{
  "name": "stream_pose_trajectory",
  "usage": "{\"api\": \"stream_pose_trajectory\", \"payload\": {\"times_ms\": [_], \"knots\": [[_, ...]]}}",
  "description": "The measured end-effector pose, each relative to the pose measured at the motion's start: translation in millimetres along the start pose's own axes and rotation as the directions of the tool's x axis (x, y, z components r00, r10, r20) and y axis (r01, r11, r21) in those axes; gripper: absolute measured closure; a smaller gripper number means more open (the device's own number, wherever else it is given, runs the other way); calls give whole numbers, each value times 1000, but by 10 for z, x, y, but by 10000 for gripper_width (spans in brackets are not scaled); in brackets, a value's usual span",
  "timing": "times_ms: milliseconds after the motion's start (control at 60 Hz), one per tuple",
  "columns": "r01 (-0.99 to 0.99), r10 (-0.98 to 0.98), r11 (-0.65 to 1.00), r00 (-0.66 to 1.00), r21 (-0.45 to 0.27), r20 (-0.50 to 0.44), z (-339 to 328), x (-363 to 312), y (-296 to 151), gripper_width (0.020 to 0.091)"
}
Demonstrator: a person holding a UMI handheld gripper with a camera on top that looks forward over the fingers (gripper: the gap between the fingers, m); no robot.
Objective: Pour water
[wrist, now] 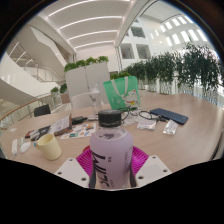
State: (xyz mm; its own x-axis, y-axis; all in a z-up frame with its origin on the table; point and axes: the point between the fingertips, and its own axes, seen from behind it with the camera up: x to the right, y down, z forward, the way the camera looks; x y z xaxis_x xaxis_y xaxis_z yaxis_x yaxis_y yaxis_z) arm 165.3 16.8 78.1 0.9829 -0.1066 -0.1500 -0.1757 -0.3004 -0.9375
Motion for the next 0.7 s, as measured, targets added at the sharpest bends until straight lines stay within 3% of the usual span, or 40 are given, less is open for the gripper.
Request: {"api": "stream_pose_trajectory", "payload": {"times_ms": [217, 283, 367, 467, 533, 617, 700], "knots": [[365, -357, 927, 929, 88, -99, 57, -71, -1596, 644], [569, -550, 816, 819, 102, -161, 129, -340, -2013, 644], [804, -771, 590, 587, 70, -246, 315, -745, -2281, 645], [978, -938, 207, 194, -14, -287, 680, -1334, -2087, 647], [997, -970, -58, -70, -57, -234, 868, -1574, -1865, 646], [912, -897, -388, -407, -134, -174, 1070, -1790, -1432, 646], [745, -742, -658, -667, -115, -74, 1201, -1962, -1065, 647]]}}
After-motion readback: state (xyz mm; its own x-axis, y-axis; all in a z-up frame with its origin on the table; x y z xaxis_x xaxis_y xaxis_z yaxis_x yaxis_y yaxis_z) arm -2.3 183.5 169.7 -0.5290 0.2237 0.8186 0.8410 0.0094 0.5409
